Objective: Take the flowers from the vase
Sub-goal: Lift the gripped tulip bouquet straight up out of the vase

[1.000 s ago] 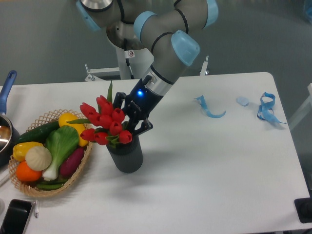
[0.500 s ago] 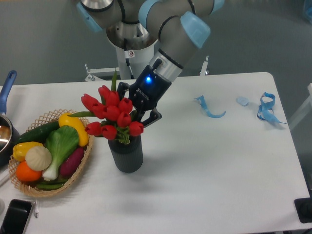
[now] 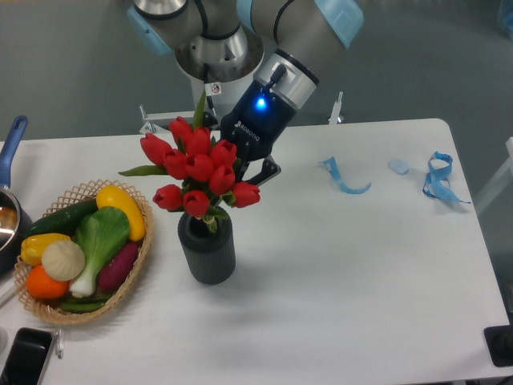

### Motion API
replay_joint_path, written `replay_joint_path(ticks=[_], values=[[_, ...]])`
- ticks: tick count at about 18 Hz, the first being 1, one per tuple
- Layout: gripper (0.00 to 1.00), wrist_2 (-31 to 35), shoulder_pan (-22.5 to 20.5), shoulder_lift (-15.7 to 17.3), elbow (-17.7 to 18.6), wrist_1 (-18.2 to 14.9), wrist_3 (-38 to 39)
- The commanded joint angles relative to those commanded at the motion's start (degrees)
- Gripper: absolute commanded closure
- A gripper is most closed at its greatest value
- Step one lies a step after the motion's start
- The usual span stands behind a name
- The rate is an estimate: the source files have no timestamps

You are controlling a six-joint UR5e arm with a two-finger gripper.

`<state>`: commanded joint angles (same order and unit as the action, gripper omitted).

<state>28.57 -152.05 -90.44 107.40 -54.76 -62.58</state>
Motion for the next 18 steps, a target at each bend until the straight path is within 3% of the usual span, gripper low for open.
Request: replay_joint_path(ticks=[14,18], values=[[0.53,-6.95,-2.55,0.35,-1.23,0.09,6.41],[0.53,-8.35,-3.95,0.62,-3.33,0.09,11.33]])
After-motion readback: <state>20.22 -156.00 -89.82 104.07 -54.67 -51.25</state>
